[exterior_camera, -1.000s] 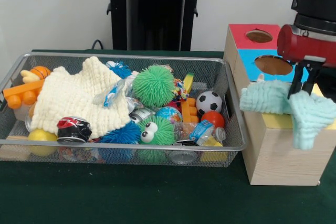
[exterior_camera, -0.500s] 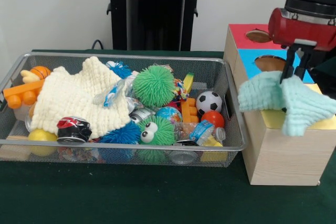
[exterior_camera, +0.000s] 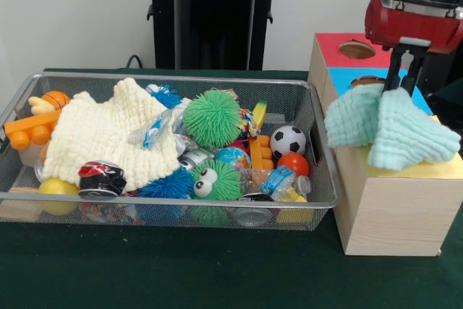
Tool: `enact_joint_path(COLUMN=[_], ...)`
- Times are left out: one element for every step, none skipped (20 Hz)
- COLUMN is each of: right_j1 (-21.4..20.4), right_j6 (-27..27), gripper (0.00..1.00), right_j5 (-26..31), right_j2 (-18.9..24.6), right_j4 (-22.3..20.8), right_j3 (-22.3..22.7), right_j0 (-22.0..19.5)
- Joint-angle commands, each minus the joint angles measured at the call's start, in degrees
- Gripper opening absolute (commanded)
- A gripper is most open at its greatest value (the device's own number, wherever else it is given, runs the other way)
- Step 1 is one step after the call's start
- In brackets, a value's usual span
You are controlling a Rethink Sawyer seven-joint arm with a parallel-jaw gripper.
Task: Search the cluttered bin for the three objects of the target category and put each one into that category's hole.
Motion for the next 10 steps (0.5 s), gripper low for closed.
enact_joint_path(right_j1=[0.1,0.2,0.3,0.3,0.4,0.4,0.3,0.2,0.0,-0.1], right_j6=[10.4,11.0,11.2,11.5,11.8,12.1,12.3,12.5,12.6,12.7], gripper=[0.00,0.00,0.00,0.00,0.00,0.00,0.00,0.00,0.00,0.00], right_j5=[4.1,4.2,4.0,4.0,3.9,4.2,4.4,4.7,4.7,4.9], right_j2=[4.7,4.4,4.4,4.5,4.5,4.6,4.7,4.9,5.3,5.6], right_j4=[0.4,0.6,0.7,0.9,1.1,1.4,1.8,2.1,2.6,3.1], right_j3=[7.4,7.3,7.3,7.3,7.3,7.2,7.1,7.2,7.4,7.6], right_j0=[0.6,0.8,0.9,1.0,1.1,1.2,1.2,1.1,1.0,0.8])
